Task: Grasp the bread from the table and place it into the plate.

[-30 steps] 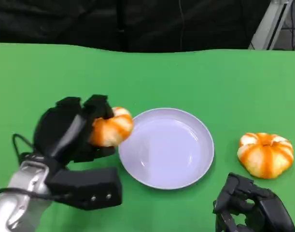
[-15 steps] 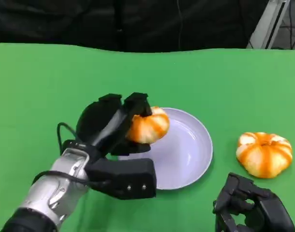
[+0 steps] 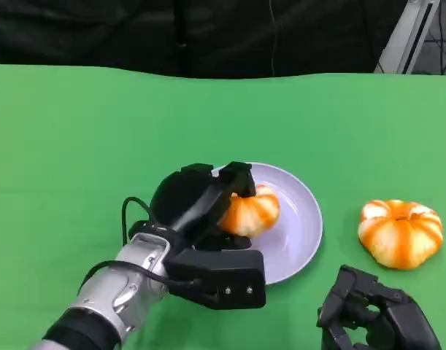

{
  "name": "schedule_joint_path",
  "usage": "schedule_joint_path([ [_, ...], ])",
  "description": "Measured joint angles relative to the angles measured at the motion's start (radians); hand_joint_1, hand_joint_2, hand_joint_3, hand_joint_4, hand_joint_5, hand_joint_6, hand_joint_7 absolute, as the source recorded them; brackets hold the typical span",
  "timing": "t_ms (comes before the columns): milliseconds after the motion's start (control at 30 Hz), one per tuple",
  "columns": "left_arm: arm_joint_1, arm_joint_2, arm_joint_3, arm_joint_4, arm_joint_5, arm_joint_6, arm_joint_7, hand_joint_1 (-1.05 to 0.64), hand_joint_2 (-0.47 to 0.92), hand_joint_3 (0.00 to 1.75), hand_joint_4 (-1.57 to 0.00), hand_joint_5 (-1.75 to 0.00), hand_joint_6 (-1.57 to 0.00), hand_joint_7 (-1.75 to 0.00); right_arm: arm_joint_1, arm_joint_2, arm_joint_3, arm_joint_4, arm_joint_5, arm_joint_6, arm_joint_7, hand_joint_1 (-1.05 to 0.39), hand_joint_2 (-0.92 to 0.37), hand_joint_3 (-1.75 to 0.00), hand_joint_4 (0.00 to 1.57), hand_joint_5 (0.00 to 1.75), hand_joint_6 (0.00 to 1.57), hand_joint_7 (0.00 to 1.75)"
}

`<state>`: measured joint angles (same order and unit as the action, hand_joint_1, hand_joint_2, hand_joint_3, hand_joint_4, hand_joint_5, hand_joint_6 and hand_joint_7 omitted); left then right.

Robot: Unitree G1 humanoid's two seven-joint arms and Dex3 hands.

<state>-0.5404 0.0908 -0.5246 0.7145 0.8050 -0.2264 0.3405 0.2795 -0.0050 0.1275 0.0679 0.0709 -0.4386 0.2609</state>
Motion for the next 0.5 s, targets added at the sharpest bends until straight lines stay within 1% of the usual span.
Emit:
schedule_joint_path([
  [100, -0.001, -0.007, -0.005, 0.012, -0.007, 0.007, -0.012, -0.09, 0.91, 0.15, -0.61, -1.75, -0.61, -1.63, 0.000, 0.000, 0.002, 0.000, -0.007, -0.003, 0.000, -0.15, -0.67, -1.02, 0.77, 1.75, 0.72, 1.54],
  [133, -0.001, -0.009, -0.008, 0.012, -0.008, 0.009, -0.015, -0.18, 0.92, 0.23, -0.63, -1.27, -0.67, -1.14, 0.000, 0.000, 0.003, -0.001, -0.007, -0.004, 0.000, -0.15, -0.67, -1.02, 0.77, 1.75, 0.72, 1.54],
  [167, -0.001, -0.009, -0.008, 0.012, -0.011, 0.010, -0.020, -0.32, 0.92, 0.32, -0.67, -0.75, -0.78, -0.54, 0.000, 0.000, 0.003, -0.001, -0.008, -0.007, 0.000, -0.15, -0.67, -1.02, 0.77, 1.75, 0.72, 1.54],
  [200, -0.001, -0.009, -0.009, 0.012, -0.015, 0.009, -0.027, -0.50, 0.92, 0.47, -0.58, -0.46, -0.73, -0.28, 0.000, 0.000, 0.003, -0.001, -0.008, -0.009, -0.001, -0.15, -0.67, -1.02, 0.77, 1.75, 0.72, 1.54],
  [233, -0.001, -0.007, -0.011, 0.012, -0.023, 0.008, -0.045, -0.60, 0.92, 0.55, -0.55, -0.30, -0.70, -0.15, 0.000, 0.000, 0.003, -0.001, -0.008, -0.009, -0.001, -0.15, -0.67, -1.02, 0.77, 1.75, 0.72, 1.54],
  [267, -0.001, -0.003, -0.015, 0.011, -0.030, 0.003, -0.075, -0.77, 0.92, 0.66, -0.36, -0.12, -0.56, -0.06, 0.000, 0.000, 0.003, -0.002, -0.008, -0.009, -0.001, -0.15, -0.67, -1.02, 0.77, 1.75, 0.72, 1.54],
  [300, 0.000, 0.004, -0.018, 0.008, -0.042, -0.005, -0.117, -0.83, 0.92, 0.70, -0.30, -0.06, -0.51, -0.03, 0.000, 0.000, 0.003, -0.002, -0.009, -0.009, -0.001, -0.15, -0.67, -1.02, 0.77, 1.75, 0.72, 1.54],
  [367, 0.004, 0.020, -0.018, -0.006, -0.073, -0.023, -0.191, -0.93, 0.92, 0.77, -0.11, -0.01, -0.38, -0.01, 0.001, 0.000, 0.002, -0.002, -0.010, -0.010, -0.001, -0.16, -0.67, -1.02, 0.77, 1.75, 0.72, 1.53],
  [433, 0.006, 0.034, -0.017, -0.031, -0.098, -0.035, -0.243, -0.98, 0.92, 0.82, -0.03, 0.00, -0.27, 0.00, 0.001, 0.000, 0.002, -0.002, -0.011, -0.010, -0.002, -0.15, -0.67, -1.02, 0.77, 1.75, 0.72, 1.53],
  [500, 0.007, 0.048, -0.018, -0.063, -0.106, -0.035, -0.285, -1.00, 0.92, 0.85, -0.01, 0.00, -0.19, 0.00, 0.001, 0.000, 0.002, -0.002, -0.011, -0.010, -0.001, -0.15, -0.67, -1.02, 0.76, 1.75, 0.72, 1.53],
])
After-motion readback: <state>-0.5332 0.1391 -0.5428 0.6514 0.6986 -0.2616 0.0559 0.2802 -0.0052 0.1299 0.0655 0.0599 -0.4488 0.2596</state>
